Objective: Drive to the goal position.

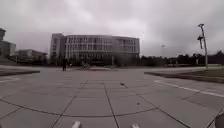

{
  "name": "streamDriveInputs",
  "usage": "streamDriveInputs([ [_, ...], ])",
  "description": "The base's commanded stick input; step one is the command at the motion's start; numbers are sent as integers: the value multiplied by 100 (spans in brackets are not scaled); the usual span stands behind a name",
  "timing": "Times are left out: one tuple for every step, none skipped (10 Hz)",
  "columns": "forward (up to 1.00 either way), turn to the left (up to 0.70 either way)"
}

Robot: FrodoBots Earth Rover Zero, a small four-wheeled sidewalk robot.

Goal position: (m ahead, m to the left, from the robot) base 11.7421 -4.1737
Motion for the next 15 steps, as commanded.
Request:
streamDriveInputs([
  [70,0],
  [70,0],
  [70,-22],
  [70,-28],
  [70,-3],
  [70,0],
  [70,0],
  [70,0],
  [70,0],
  [70,0],
  [70,0],
  [70,0],
  [70,0],
  [70,0],
  [70,0],
])
